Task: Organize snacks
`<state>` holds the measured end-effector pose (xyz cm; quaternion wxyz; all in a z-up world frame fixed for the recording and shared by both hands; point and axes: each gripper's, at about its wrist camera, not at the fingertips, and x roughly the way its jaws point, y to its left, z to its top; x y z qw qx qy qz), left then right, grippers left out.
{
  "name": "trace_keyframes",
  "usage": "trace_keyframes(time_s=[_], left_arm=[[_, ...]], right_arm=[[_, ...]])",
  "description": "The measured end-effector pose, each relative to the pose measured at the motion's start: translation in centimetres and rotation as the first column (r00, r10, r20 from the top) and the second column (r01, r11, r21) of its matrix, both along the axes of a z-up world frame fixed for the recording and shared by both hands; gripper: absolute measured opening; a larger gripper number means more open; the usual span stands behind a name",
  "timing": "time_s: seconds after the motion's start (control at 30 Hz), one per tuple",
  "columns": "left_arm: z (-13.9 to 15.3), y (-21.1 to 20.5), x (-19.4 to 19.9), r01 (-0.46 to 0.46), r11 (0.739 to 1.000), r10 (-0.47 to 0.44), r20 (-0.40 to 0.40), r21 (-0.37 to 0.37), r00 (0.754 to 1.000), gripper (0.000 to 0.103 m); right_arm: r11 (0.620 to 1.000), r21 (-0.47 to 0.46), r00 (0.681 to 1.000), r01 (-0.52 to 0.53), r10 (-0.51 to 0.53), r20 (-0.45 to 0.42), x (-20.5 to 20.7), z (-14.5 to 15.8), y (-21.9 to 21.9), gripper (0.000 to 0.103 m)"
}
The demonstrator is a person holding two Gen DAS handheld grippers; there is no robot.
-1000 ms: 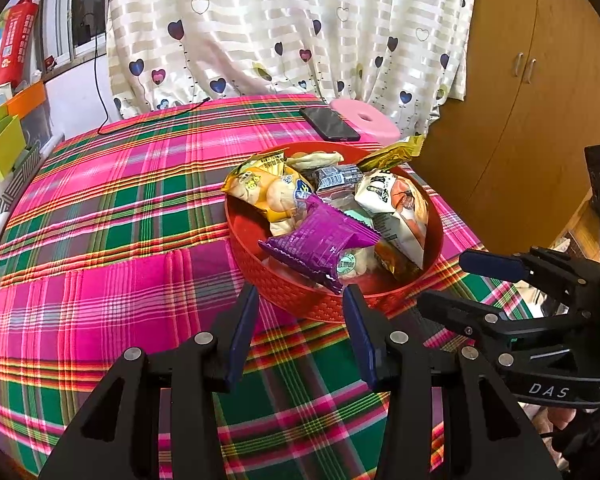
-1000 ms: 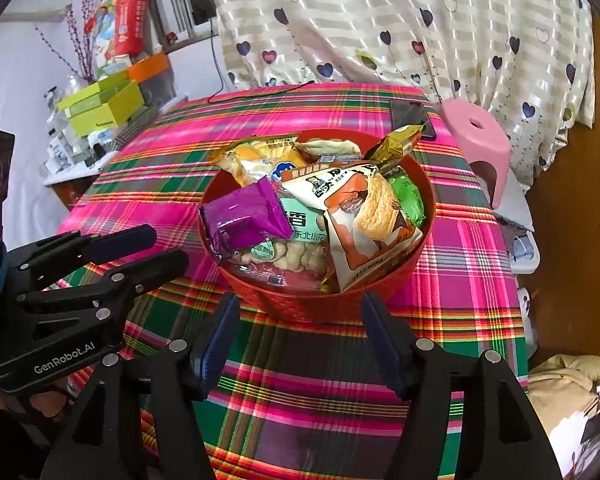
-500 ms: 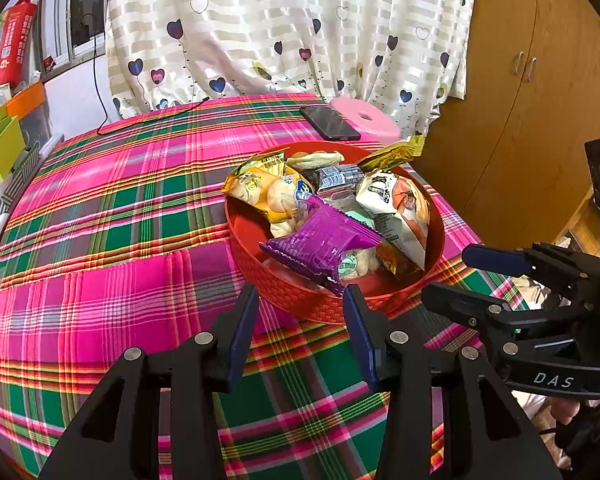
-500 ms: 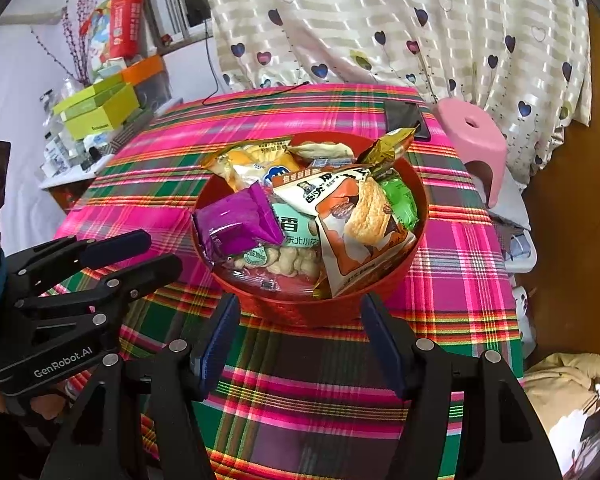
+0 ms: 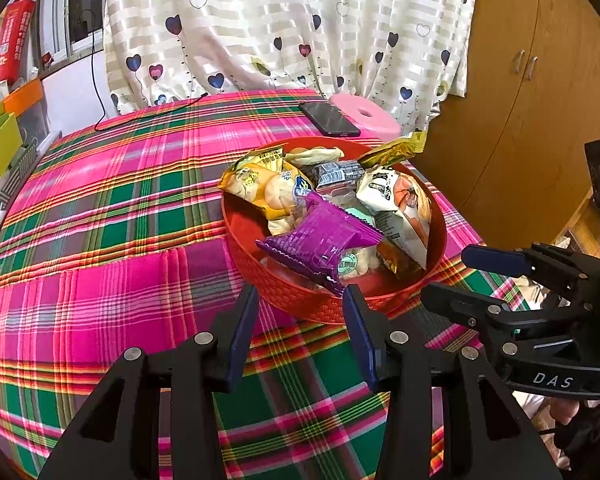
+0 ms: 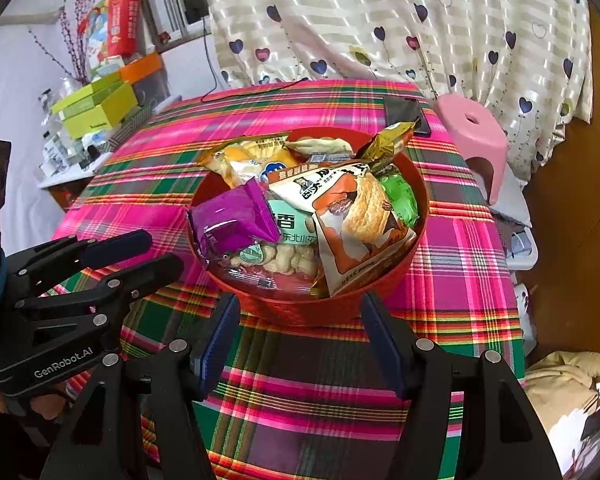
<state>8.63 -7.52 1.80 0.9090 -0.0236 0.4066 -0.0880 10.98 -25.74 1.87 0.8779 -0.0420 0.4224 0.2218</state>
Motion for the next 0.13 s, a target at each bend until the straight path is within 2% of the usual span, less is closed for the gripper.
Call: trace_keyframes(time_s=[0.13], left_arm=[[0.01,0.14,0.06,-0.003,1.0,0.003,0.002,-0.004,1.0,0.045]], right_arm=[[1.0,0.003,1.0,0.006,-0.006,0.002,0.1,-0.3,-0.24,0.063]])
